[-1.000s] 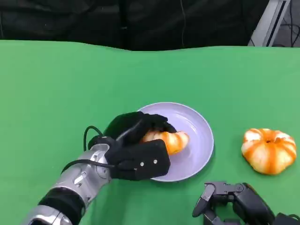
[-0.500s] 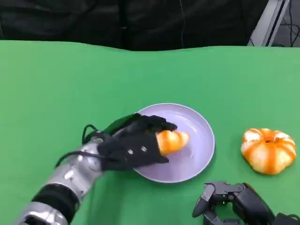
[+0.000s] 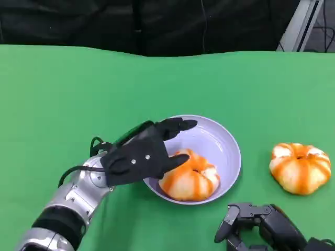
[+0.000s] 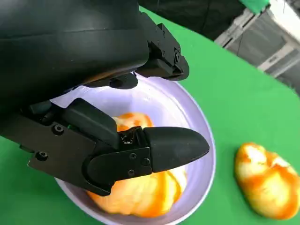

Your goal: Grasp the bread from the table and place it into the plate.

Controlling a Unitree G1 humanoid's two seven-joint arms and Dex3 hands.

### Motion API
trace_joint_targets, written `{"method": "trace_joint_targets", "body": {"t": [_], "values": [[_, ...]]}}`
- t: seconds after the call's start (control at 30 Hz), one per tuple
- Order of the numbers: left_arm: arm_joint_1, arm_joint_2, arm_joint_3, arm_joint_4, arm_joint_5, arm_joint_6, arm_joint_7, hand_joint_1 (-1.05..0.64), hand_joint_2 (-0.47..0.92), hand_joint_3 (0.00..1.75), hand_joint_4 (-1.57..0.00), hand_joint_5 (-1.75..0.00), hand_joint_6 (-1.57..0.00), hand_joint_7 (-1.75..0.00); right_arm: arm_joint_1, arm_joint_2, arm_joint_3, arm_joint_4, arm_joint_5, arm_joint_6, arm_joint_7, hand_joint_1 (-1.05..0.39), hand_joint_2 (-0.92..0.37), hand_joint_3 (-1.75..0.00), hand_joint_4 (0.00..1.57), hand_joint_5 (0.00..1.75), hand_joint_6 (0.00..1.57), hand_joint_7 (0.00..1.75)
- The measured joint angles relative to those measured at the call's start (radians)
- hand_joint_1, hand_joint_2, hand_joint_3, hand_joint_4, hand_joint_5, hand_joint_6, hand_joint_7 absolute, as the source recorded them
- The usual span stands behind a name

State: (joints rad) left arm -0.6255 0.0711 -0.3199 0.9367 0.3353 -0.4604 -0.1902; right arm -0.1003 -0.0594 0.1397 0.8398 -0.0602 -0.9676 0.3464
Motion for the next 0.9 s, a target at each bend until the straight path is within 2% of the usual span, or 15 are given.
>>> {"method": "trace_joint_targets", "body": {"t": [0.2,0.47,0.67,0.8,0.9], "values": [[0.046,-0.005,0.056,-0.044,-0.088,-0.040,-0.018,-0.90,0.92,0.78,-0.33,-0.01,-0.32,-0.01,-0.001,0.000,0.000,0.002,-0.001,0.000,0.001,-0.13,-0.64,-0.90,0.80,1.48,0.87,1.08],[0.211,-0.045,0.198,-0.234,-0.321,-0.012,-0.076,-0.92,0.92,0.76,-0.35,-0.01,-0.34,-0.01,0.000,0.001,0.000,0.003,-0.004,-0.002,-0.006,-0.13,-0.65,-0.89,0.81,1.47,0.88,1.07],[0.320,-0.063,0.250,-0.389,-0.448,0.012,-0.135,-0.90,0.92,0.75,-0.38,-0.02,-0.33,-0.01,-0.002,0.002,0.000,0.006,-0.003,-0.002,-0.008,-0.13,-0.64,-0.90,0.81,1.47,0.88,1.07],[0.343,-0.065,0.254,-0.411,-0.458,0.030,-0.137,-0.92,0.92,0.74,-0.43,-0.04,-0.36,-0.01,-0.002,0.002,0.000,0.007,-0.003,-0.002,-0.008,-0.13,-0.64,-0.90,0.81,1.47,0.88,1.07],[0.409,-0.071,0.276,-0.481,-0.540,0.029,-0.201,-0.93,0.92,0.73,-0.47,-0.05,-0.38,-0.02,-0.003,0.002,-0.001,0.008,-0.004,-0.004,-0.010,-0.13,-0.64,-0.90,0.81,1.47,0.88,1.07]]}}
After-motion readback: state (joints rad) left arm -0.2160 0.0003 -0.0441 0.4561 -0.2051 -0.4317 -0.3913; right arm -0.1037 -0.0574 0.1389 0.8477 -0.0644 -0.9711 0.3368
